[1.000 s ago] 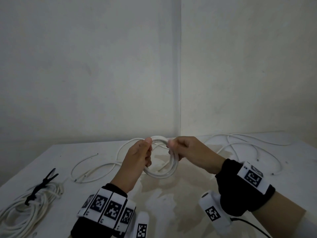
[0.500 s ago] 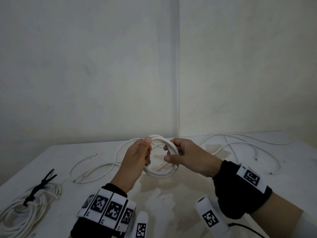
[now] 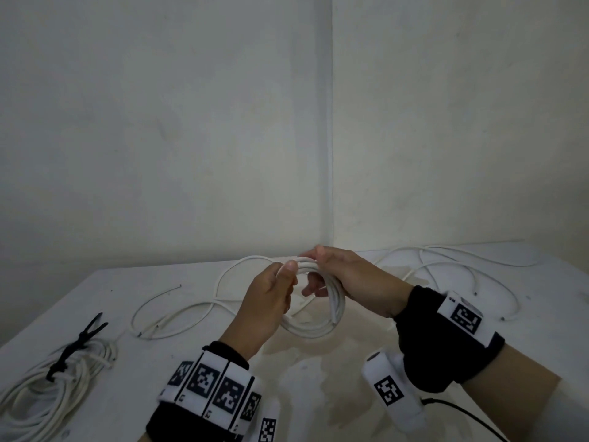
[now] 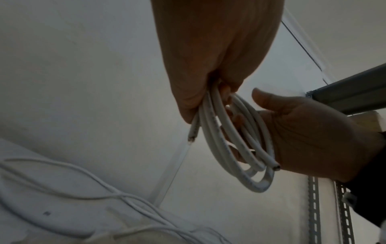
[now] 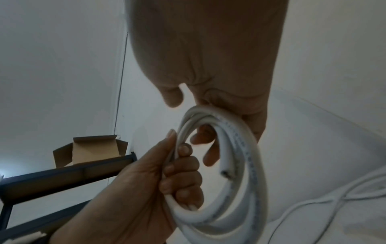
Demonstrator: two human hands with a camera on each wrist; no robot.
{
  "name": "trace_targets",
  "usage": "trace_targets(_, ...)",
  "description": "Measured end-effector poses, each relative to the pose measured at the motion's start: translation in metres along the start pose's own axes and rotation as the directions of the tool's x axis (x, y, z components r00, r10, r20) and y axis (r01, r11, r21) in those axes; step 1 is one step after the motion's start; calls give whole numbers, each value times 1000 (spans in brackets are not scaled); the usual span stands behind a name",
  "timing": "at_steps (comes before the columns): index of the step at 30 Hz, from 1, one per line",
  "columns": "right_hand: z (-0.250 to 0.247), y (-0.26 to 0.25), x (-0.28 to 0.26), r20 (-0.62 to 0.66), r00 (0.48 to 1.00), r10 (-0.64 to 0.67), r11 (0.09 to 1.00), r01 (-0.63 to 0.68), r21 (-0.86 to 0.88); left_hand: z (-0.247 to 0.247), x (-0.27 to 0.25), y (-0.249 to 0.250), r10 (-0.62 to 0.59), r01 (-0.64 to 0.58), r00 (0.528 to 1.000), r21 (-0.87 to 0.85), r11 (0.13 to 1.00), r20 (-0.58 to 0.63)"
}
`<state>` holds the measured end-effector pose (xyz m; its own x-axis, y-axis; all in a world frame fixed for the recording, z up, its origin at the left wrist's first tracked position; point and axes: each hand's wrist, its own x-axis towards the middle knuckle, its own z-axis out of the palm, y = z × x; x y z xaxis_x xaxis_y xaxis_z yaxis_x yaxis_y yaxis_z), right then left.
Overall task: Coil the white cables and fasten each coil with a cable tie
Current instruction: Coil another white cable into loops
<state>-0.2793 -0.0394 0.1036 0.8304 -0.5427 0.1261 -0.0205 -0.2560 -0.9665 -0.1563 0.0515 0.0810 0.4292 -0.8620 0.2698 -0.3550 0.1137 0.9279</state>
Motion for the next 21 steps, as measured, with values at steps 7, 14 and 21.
trace_targets(7,-11,12,-21,-68,997,44,999,-43,19,17,3,0,4,-6,994,19,1000,109)
trace_targets(14,-35,24,-54,-224,973,55,987,-87,-136,54,1,6,-97,103,952,-5,995,289)
trace_targets(21,-68,30,-90,-328,945,-3,959,-90,-269,107,-5,18,-92,134,925,-89,987,370)
